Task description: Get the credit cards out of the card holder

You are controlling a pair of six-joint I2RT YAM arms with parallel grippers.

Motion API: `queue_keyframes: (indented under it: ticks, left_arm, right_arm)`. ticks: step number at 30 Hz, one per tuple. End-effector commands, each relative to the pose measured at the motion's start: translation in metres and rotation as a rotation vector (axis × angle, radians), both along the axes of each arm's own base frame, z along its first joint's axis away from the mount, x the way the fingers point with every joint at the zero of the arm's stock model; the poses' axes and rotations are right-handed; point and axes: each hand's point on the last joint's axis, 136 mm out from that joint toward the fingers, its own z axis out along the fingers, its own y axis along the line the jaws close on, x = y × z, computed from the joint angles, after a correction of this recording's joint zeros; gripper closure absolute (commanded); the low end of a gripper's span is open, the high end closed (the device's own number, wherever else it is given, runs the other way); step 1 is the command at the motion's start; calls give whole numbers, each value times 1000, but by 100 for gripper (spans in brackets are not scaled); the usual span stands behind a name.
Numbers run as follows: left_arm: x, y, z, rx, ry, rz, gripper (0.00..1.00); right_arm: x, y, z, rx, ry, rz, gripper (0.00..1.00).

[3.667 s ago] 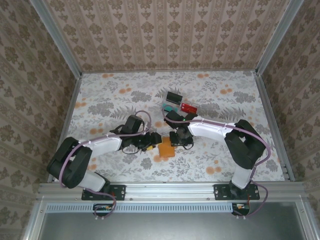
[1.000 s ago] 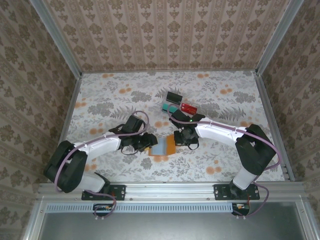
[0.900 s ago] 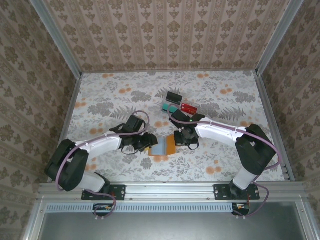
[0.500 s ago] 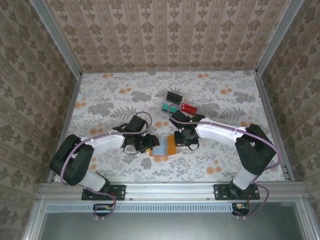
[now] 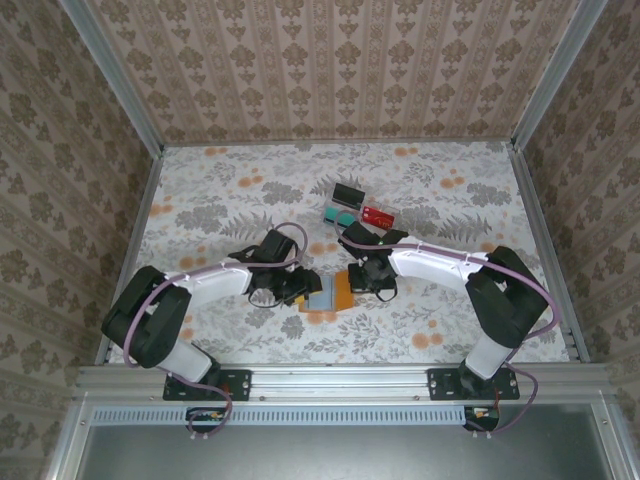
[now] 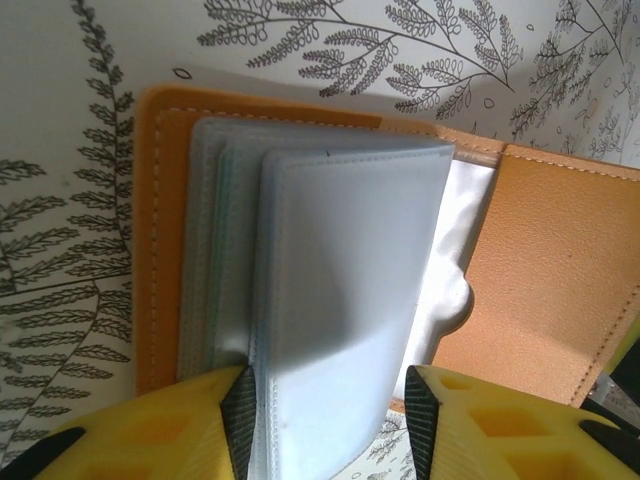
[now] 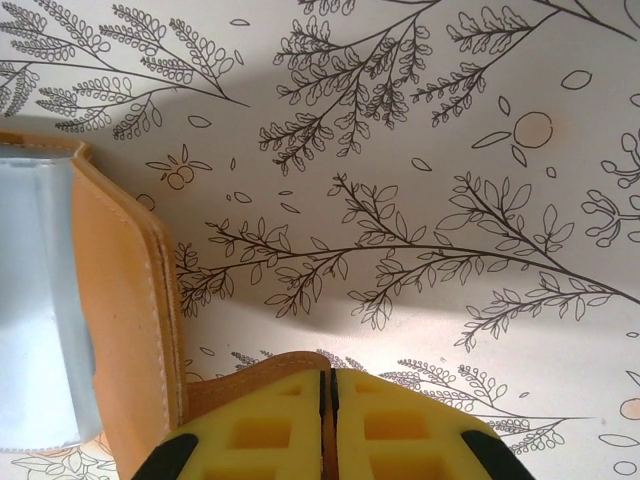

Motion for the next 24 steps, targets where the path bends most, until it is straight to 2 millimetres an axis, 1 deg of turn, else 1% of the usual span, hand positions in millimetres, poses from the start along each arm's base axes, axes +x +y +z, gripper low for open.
queue_keyframes:
  ticks: [1, 7, 11, 16, 21, 23, 24]
  left_arm:
    - [1, -12, 4, -32, -5, -37, 53]
    - [5, -26, 12, -98, -11, -59, 52]
    - [10, -38, 22, -176, -31, -67, 51]
    - [11, -42, 24, -194, -38, -73, 51]
    - [11, -44, 26, -207, -48, -77, 52]
    - [13, -47, 29, -222, -62, -78, 52]
    - [10, -51, 34, -251, -54, -96, 52]
  right_arm:
    - [-5, -2, -11, -7, 29, 10, 90]
    - [-6, 0, -15, 0, 37, 10, 90]
    - [-4, 2, -14, 15, 34, 12, 90]
    - [-3, 6, -12, 38, 26, 16, 90]
    - [-1, 6, -9, 47, 18, 8, 89]
    - [0, 5, -5, 53, 9, 3, 87]
    - [0, 4, -4, 55, 5, -1, 85]
